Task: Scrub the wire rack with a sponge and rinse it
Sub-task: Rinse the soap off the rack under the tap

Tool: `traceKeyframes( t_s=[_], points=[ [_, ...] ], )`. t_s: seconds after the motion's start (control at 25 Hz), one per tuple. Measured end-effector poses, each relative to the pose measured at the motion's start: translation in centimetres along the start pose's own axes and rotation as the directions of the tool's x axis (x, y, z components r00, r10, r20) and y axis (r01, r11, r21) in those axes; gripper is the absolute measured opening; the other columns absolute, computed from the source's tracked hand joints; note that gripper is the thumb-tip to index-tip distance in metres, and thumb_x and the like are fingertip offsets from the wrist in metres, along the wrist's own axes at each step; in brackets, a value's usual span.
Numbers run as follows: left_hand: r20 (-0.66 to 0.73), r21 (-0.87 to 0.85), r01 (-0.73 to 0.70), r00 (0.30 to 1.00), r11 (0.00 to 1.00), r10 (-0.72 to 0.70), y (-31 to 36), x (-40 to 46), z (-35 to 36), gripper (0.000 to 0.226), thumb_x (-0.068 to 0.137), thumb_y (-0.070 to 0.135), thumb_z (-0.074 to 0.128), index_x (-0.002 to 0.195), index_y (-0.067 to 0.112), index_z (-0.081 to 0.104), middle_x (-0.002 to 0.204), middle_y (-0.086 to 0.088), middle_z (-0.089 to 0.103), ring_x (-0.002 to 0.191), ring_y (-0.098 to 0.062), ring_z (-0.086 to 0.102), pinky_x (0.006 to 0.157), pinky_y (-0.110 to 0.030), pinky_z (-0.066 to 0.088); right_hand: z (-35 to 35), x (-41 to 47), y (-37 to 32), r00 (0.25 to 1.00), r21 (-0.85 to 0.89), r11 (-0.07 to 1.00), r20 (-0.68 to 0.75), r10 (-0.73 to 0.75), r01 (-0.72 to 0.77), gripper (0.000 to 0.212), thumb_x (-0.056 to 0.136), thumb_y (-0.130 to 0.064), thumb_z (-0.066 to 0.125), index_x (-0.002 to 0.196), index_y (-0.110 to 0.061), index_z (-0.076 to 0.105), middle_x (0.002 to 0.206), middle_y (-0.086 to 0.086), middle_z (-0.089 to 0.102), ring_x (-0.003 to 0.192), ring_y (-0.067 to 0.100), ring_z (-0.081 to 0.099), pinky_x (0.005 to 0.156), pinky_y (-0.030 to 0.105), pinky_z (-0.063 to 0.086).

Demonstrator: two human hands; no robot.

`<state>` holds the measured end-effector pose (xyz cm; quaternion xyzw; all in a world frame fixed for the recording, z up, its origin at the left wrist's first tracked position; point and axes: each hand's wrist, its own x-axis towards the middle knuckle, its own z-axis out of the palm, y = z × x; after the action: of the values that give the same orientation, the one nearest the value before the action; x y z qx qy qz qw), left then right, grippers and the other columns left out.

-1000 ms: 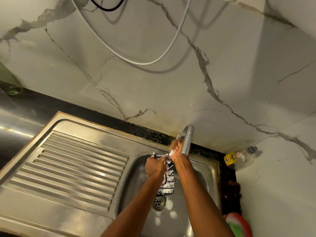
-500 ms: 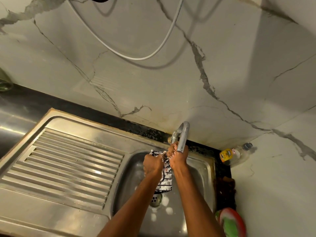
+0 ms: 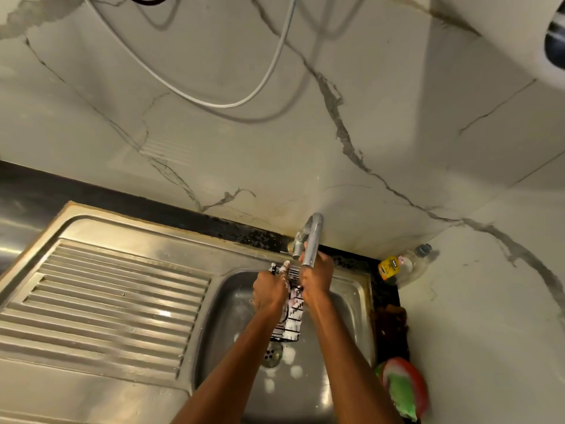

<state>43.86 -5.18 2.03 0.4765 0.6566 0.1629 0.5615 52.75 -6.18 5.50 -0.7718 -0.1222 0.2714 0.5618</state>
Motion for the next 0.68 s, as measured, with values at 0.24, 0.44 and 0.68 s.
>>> traceKeyframes(
  t_s=[0.24,0.44,0.68],
  points=[
    [0.247,0.314,-0.356,0.926,0.88,0.287,1.7,0.7,-0.7,0.021,0.102,0.02,0.054,0.113,0.004,0.06,0.113,-0.017,0.066,0.105,-0.036,0.066,0.094,-0.048,0.055,-4.7,-0.6,0.7,0.945,-0.431,0.883,0.323,-0.041,0.186,0.012,0.084,-0.022,0.076,0.093,-0.017,0.068,0.087,-0.002,0.071,0.079,0.017,0.067,0.069,0.032,0.052],
    [0.521,0.299,-0.524,0.79,0.798,0.324,5.9,1.1,-0.3,0.031,0.099,0.012,0.061,0.127,-0.001,0.062,0.12,-0.022,0.068,0.112,-0.037,0.067,0.097,-0.045,0.056,-8.0,-1.0,0.4,0.896,-0.262,0.965,0.431,0.108,0.009,0.042,0.085,-0.017,0.077,0.123,-0.024,0.06,0.099,0.004,0.074,0.081,0.018,0.073,0.066,0.032,0.057],
    [0.64,0.234,-0.645,0.665,0.728,0.384,7.5,3.8,-0.4,0.043,0.087,0.005,0.078,0.125,-0.008,0.061,0.117,-0.026,0.067,0.106,-0.035,0.067,0.09,-0.04,0.056,-7.9,-1.9,0.0,0.966,-0.079,0.984,0.191,0.175,-0.163,0.014,0.087,-0.016,0.073,0.1,-0.018,0.069,0.073,0.006,0.066,0.052,0.017,0.06,0.042,0.023,0.046]
  ],
)
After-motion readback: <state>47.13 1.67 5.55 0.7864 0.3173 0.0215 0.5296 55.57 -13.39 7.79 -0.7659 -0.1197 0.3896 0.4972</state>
